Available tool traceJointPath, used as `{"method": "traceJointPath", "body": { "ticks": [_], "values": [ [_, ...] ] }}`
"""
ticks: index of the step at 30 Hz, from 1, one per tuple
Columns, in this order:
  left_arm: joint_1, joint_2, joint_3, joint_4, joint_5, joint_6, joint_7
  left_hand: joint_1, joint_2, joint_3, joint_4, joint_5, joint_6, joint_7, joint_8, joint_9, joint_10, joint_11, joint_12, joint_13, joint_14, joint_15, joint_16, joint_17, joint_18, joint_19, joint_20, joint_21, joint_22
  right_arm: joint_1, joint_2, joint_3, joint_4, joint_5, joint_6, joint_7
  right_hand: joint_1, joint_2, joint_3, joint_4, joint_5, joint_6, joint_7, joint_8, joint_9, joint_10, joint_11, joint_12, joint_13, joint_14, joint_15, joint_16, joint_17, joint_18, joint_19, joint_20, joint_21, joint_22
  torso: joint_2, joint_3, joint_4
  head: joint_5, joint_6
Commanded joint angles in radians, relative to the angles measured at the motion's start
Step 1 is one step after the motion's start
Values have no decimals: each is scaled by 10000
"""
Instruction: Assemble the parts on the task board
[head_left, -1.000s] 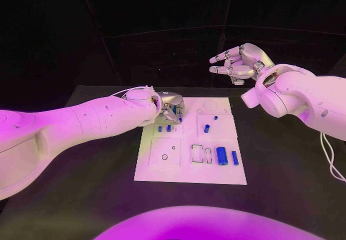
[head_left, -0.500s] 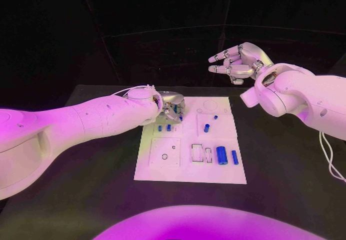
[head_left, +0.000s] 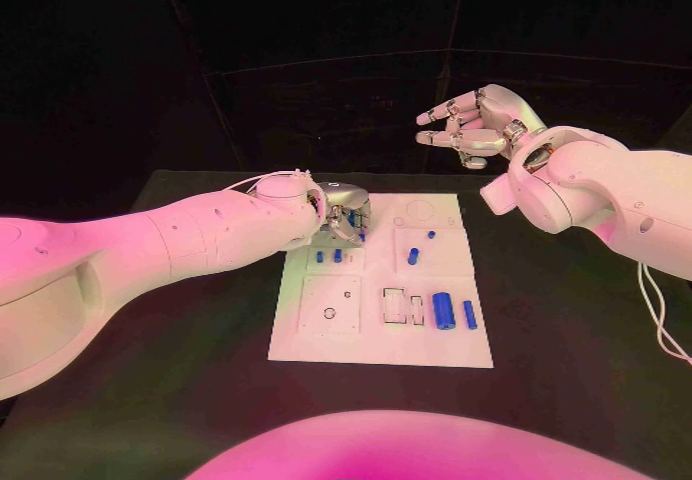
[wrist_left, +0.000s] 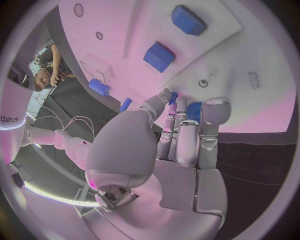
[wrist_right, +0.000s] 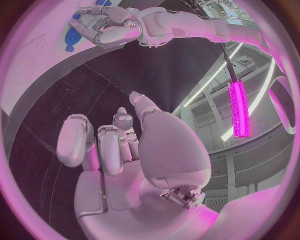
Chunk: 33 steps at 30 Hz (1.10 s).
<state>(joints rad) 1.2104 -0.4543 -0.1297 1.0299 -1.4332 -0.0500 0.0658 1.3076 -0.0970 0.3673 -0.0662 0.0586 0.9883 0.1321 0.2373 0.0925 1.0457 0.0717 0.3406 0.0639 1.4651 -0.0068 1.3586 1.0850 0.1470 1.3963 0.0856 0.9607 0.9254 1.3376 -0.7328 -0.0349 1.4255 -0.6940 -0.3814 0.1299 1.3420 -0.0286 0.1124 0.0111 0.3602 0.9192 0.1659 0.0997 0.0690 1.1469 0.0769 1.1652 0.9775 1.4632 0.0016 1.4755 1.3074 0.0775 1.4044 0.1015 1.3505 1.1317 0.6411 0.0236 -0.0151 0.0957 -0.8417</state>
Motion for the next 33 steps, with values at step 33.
{"method": "traceJointPath", "body": {
  "ticks": [33],
  "values": [
    [-78,-1037,526,1225,884,-1090,308,340,493,1444,-563,-26,883,-4,-114,24,982,-108,-384,67,212,-172,40,-90,-202,192,-109,515,548,18,-25,7,1,-16,70,80,-77,20,72,10,35,-70,23,-57,-13,-37,14,33,22,673,-31,-38,1170,91,-84,-6,-46,7,-15,-15,48,-43,139]
  ]
}}
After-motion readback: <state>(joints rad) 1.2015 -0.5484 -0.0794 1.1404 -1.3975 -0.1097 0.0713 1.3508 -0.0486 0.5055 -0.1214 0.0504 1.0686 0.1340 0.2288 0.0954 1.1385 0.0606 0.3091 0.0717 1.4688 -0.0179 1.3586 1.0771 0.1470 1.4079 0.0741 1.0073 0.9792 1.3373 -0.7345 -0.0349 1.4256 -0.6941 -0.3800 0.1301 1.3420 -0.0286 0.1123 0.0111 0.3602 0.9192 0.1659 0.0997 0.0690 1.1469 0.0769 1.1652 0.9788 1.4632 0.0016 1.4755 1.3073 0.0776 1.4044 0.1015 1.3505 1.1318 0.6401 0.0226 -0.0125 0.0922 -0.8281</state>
